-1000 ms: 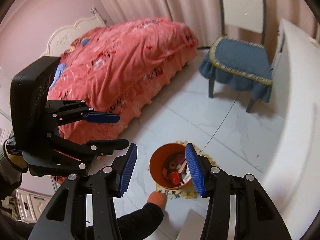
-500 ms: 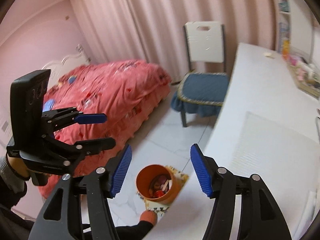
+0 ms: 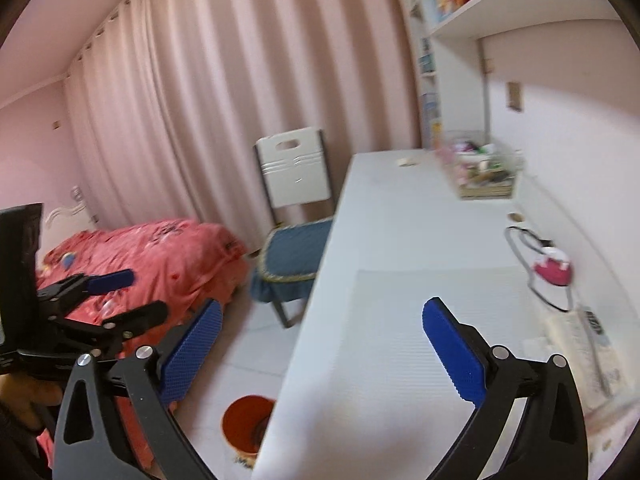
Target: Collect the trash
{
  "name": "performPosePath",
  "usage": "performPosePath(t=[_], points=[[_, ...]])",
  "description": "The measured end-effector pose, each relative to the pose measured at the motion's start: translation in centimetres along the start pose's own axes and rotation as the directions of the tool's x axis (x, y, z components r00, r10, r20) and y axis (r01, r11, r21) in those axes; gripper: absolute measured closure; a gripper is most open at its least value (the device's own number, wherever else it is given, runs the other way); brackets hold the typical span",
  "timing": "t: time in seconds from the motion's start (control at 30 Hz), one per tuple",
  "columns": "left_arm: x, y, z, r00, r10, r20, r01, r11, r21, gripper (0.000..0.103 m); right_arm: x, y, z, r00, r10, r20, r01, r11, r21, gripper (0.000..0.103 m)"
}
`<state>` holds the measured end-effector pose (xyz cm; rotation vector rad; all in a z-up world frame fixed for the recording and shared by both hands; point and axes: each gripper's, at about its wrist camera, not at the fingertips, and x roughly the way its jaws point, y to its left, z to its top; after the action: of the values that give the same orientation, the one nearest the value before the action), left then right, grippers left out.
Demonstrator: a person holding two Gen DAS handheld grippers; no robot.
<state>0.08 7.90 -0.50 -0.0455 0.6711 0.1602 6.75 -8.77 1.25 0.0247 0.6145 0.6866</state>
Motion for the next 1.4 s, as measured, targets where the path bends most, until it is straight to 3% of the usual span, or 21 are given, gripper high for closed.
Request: performPosePath(t=[0.13, 0.37, 0.57, 0.73, 0.9, 1.03, 1.4], points=[[-0.4, -0.9, 0.3, 1.000, 0.026, 0.009, -0.026, 0.999, -0.019, 0.006, -1.9, -1.1, -0.6, 0.997, -0.073, 0.034, 0.072, 0.997, 0.030, 0.005], [-0.4, -2.2, 0.4, 0.995, 0.095, 0.044, -0.093, 0.995, -0.042, 0.006, -2.0, -2.6, -0.8, 0.996, -0.090, 0.026, 0.088, 0.993, 0.083, 0.005], [0.3, -1.7, 0.5, 0.999, 0.039, 0.017, -0.037, 0.994, -0.103, 0.006, -1.6, -2.0, -0.7, 0.994, -0.103, 0.037, 0.100, 0.993, 0.063, 0.005], [0.3, -0.7, 0.7, 0.999, 0.046, 0.010, -0.044, 0.990, -0.132, 0.006, -0.9, -1.1, -0.7, 0.995, -0.092, 0.027, 0.091, 0.995, 0.027, 0.005], [0.4, -0.7, 0.6, 0.994, 0.105, 0.015, -0.103, 0.989, -0.104, 0.006, -0.1, -0.6, -0.8, 0.996, -0.084, 0.011, 0.084, 0.996, 0.015, 0.005], [0.2, -0.5, 0.6, 0.997, 0.069, 0.022, -0.065, 0.990, -0.126, 0.006, 0.3, -0.1, -0.8, 0.997, -0.082, 0.002, 0.082, 0.997, 0.002, 0.005], [0.1, -0.7, 0.9, 0.995, 0.090, 0.031, -0.088, 0.994, -0.066, 0.006, 1.3, 0.3, -1.0, 0.997, -0.073, -0.026, 0.073, 0.997, 0.002, 0.005]])
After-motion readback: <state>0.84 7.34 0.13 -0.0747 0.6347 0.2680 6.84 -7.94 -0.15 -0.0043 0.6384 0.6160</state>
